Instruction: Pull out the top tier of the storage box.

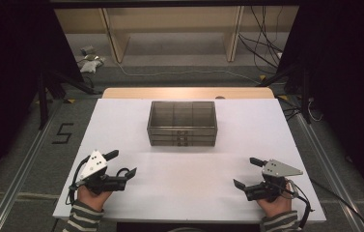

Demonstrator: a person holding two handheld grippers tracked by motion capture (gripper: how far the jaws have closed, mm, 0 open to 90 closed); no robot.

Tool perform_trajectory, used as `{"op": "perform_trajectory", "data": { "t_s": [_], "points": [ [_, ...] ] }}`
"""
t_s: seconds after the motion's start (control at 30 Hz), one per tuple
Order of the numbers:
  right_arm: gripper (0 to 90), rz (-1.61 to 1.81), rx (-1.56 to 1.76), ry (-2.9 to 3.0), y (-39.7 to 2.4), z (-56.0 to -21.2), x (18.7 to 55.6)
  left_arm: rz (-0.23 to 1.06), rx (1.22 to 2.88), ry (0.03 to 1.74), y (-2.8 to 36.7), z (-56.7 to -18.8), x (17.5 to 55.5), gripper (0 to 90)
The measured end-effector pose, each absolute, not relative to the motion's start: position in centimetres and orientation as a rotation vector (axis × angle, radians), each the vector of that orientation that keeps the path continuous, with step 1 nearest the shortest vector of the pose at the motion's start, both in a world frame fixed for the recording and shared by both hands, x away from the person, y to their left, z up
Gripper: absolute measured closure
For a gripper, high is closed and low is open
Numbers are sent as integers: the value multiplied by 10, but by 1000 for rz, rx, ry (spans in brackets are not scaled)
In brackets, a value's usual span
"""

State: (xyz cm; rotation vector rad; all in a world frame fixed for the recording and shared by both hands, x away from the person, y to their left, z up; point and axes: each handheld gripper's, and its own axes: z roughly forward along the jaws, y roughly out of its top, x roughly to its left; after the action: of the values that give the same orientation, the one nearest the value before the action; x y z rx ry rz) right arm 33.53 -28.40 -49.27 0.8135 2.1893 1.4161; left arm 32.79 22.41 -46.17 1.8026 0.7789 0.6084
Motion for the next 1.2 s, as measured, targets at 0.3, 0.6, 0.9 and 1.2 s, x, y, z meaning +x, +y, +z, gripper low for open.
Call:
{"op": "perform_trajectory", "data": {
  "t_s": [0.3,0.6,0.9,1.2],
  "points": [
    [11,1415,804,2193,-283,-493,336,619,1812,770,222,-458,329,101],
    [13,1416,805,2187,-283,-493,335,607,1800,769,221,-452,334,101],
    [13,1416,801,2191,-283,-493,334,588,1810,741,206,-445,344,127],
    [14,1412,791,2188,-283,-493,334,568,1824,690,184,-436,353,152]
  ]
}}
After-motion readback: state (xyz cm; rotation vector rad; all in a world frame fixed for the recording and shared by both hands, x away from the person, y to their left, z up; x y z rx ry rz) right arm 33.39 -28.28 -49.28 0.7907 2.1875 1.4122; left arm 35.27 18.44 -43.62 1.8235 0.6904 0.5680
